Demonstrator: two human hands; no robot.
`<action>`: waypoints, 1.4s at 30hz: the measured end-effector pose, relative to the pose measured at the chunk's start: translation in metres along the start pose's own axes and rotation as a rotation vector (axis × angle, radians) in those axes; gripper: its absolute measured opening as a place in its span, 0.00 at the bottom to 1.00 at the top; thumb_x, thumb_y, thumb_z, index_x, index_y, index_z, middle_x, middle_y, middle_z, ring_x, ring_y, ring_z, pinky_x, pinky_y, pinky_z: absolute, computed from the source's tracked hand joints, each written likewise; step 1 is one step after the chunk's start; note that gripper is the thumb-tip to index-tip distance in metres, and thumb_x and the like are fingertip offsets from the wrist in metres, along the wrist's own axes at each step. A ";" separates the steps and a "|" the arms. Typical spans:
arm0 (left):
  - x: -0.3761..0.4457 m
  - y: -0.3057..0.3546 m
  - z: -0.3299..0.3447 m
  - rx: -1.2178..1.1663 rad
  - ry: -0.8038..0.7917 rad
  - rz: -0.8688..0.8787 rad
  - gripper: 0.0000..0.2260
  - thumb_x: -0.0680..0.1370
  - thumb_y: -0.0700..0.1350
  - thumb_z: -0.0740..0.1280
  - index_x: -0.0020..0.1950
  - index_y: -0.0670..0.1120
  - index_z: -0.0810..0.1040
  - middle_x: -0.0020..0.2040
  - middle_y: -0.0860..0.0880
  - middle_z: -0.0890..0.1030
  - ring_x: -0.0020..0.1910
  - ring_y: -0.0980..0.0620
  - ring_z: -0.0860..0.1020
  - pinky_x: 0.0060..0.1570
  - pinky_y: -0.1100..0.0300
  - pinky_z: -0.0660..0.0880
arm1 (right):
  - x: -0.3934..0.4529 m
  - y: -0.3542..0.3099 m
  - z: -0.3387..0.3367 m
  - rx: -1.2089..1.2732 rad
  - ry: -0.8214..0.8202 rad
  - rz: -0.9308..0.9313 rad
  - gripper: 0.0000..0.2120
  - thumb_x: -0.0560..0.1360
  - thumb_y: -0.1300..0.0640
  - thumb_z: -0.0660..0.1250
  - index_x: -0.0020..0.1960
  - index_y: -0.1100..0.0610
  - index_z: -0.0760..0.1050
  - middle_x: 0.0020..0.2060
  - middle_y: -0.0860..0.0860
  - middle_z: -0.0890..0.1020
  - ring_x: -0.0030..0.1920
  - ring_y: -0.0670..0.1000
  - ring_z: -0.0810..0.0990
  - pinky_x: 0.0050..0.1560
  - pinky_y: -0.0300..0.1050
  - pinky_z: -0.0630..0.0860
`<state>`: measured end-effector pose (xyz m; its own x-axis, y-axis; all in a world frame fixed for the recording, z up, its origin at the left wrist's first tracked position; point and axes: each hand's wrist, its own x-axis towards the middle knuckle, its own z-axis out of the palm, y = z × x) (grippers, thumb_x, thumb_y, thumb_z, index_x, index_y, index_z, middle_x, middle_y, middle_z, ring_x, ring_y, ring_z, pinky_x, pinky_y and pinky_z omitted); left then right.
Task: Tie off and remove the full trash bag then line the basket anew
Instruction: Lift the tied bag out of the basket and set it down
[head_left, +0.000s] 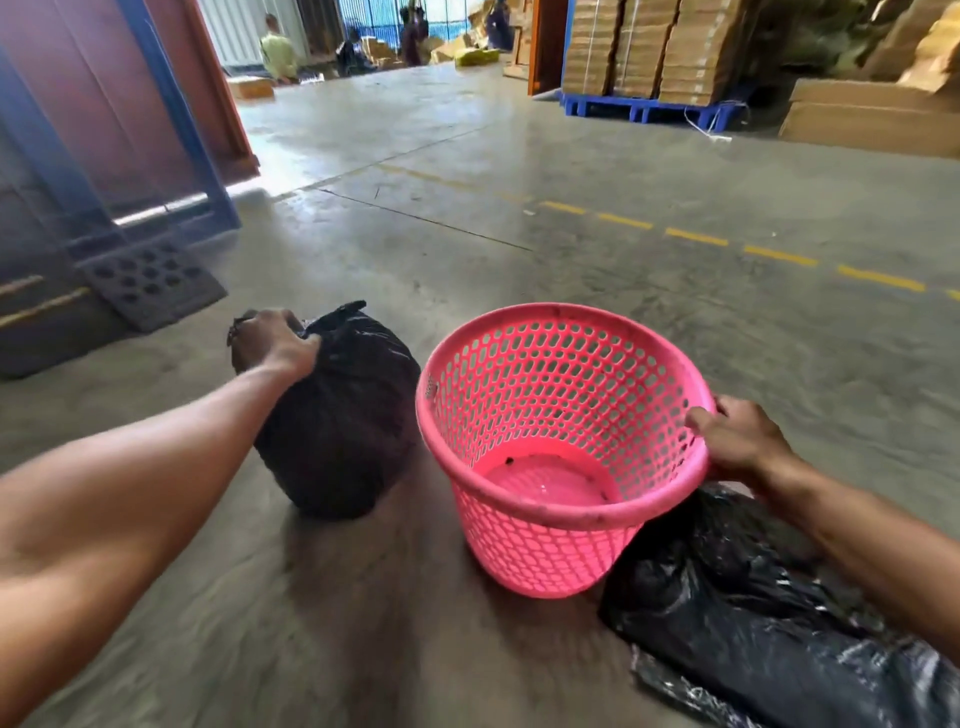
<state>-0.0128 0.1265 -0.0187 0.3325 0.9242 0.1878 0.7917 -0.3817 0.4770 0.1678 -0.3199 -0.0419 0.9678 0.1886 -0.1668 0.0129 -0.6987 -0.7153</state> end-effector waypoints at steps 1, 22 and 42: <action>-0.002 -0.001 0.004 -0.012 -0.008 -0.011 0.12 0.69 0.51 0.74 0.50 0.48 0.86 0.56 0.39 0.84 0.56 0.38 0.83 0.58 0.50 0.78 | 0.002 -0.003 0.002 0.010 0.009 0.002 0.16 0.70 0.45 0.64 0.44 0.56 0.81 0.44 0.60 0.86 0.45 0.62 0.85 0.48 0.58 0.83; -0.056 0.141 -0.035 -0.396 -0.008 0.595 0.14 0.71 0.59 0.66 0.50 0.54 0.83 0.51 0.49 0.83 0.51 0.46 0.82 0.52 0.55 0.76 | 0.025 -0.025 -0.041 0.146 -0.015 -0.035 0.23 0.77 0.39 0.61 0.55 0.59 0.78 0.44 0.56 0.84 0.32 0.57 0.85 0.38 0.48 0.79; -0.355 0.168 0.230 0.057 -0.910 0.516 0.33 0.72 0.58 0.71 0.73 0.45 0.68 0.68 0.40 0.71 0.69 0.38 0.73 0.71 0.47 0.70 | -0.043 0.320 -0.082 -0.139 0.264 0.536 0.23 0.70 0.38 0.72 0.58 0.51 0.78 0.58 0.57 0.84 0.60 0.61 0.81 0.57 0.50 0.76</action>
<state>0.1199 -0.2683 -0.2028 0.8780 0.3022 -0.3711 0.4595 -0.7492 0.4771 0.1514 -0.6081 -0.2077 0.8779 -0.3794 -0.2921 -0.4777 -0.7358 -0.4799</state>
